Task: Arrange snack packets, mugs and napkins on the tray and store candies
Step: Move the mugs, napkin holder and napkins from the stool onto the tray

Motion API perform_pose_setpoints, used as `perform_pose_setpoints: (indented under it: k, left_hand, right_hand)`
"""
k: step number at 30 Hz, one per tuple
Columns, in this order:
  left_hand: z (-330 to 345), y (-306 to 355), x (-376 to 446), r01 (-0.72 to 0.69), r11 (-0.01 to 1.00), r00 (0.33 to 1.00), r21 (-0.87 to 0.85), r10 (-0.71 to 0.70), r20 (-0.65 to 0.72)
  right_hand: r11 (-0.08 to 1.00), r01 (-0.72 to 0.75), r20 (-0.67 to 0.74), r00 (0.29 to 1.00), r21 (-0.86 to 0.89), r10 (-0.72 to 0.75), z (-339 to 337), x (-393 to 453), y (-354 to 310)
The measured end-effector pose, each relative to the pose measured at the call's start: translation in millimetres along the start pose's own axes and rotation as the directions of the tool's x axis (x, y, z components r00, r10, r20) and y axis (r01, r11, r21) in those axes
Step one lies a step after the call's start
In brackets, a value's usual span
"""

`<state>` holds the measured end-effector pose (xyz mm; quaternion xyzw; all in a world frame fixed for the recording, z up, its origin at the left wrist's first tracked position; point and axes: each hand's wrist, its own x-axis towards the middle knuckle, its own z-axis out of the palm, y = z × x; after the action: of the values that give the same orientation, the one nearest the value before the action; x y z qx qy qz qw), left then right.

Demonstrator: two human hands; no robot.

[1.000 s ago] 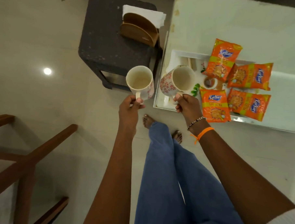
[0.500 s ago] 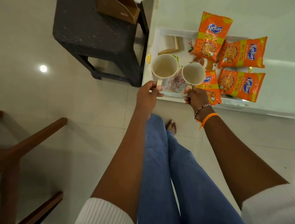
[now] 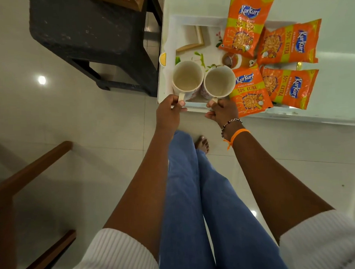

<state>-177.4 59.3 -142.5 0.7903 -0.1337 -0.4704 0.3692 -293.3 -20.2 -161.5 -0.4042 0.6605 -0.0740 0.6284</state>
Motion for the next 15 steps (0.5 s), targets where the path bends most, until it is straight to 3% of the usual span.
perform_pose_setpoints:
  k: [5,8,10,11,13,15]
  left_hand:
    - [5,2,-5,0.095,0.98,0.995,0.177,-0.091,-0.03]
    - [7,9,-19,0.077,0.978,0.991,0.193,-0.054,-0.123]
    - [9,13,-33,-0.038,0.927,0.965,0.373,0.131,-0.227]
    - [11,15,-38,-0.12,0.876,0.943,0.467,0.248,-0.223]
    - [18,19,-44,-0.292,0.73,0.906,0.618,0.419,-0.067]
    - [29,20,-43,-0.424,0.553,0.877,0.717,0.447,0.174]
  right_hand:
    - [1.0,-0.014,0.029,0.999,-0.012,0.014,-13,-7,-10]
    - [0.915,0.127,-0.166,0.965,-0.383,-0.203,-39,-9,-10]
    - [0.734,0.143,-0.237,0.891,-0.664,-0.387,-60,-6,-9]
    - [0.644,0.144,-0.21,0.873,-0.752,-0.44,-69,-1,-8]
    - [0.491,0.163,-0.072,0.903,-0.856,-0.424,-81,11,-6]
    - [0.373,0.159,0.033,0.946,-0.914,-0.322,-87,24,-3]
